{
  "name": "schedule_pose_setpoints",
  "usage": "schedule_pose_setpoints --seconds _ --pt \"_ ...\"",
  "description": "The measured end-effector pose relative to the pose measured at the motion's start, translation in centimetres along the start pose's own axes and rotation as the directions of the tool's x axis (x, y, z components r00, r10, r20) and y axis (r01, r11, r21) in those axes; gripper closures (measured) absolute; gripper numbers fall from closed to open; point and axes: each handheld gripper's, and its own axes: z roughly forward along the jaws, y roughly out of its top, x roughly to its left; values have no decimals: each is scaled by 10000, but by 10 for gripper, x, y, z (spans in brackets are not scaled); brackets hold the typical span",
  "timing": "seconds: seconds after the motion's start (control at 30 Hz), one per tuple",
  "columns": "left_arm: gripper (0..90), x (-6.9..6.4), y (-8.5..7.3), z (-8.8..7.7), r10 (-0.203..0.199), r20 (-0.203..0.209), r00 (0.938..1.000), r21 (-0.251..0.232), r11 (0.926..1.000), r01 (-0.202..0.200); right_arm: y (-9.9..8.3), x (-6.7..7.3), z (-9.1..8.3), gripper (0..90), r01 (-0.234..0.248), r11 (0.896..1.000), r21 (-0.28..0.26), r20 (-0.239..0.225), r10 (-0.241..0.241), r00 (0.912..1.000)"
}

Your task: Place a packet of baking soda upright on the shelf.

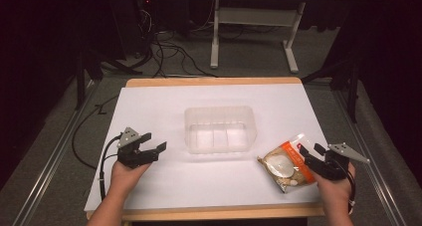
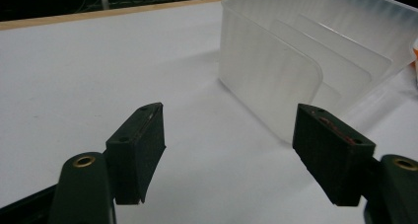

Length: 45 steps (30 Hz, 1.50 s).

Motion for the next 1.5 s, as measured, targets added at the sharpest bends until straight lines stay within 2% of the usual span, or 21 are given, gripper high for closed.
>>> schedule_pose_setpoints --seconds 0.17,0.4,0.6,0.67,0.77,0.97,1.23,1.27,1.3,1.37,1.5 --pt "290 1 2 0 -34 -95 9999 -129 9999 33 -2 -2 -3 415 -72 9999 -92 27 72 10000" --pt "279 2 1 2 55 -81 10000 118 9999 -54 -2 1 -2 416 126 9999 -88 -76 -126 9999" --pt "274 -1 -1 5 432 -191 9989 364 9984 -425 -3 3 -3 417 264 9996 -61 -86 -265 9996" --pt "274 -1 -2 6 461 -158 9988 440 9980 -454 -3 3 -5 417 376 9993 -92 -8 -376 9993" --pt "274 -2 -2 8 562 -132 9983 538 9970 -554 -2 2 -7 417 293 9995 -142 40 -292 9996" --pt "274 -2 -2 7 561 -125 9983 464 9974 -554 -4 -3 -14 412 317 9994 -162 220 -313 9993" --pt "271 -1 -3 8 543 -80 9985 462 9975 -538 -14 -26 -26 397 -402 9992 42 721 398 9966" --pt "271 -1 -3 8 556 -62 9984 468 9974 -553 -18 -34 -26 390 -602 9978 285 864 576 9946" --pt "271 -1 -3 8 572 -47 9984 476 9972 -569 -18 -34 -26 390 -602 9978 285 864 576 9946" --pt "271 -2 -3 9 588 -27 9983 499 9970 -585 -23 -42 -22 377 -874 9937 700 929 808 9924" --pt "271 -2 -4 9 608 -4 9982 542 9967 -607 -30 -53 -18 370 -1420 9837 1103 1037 1307 9860"
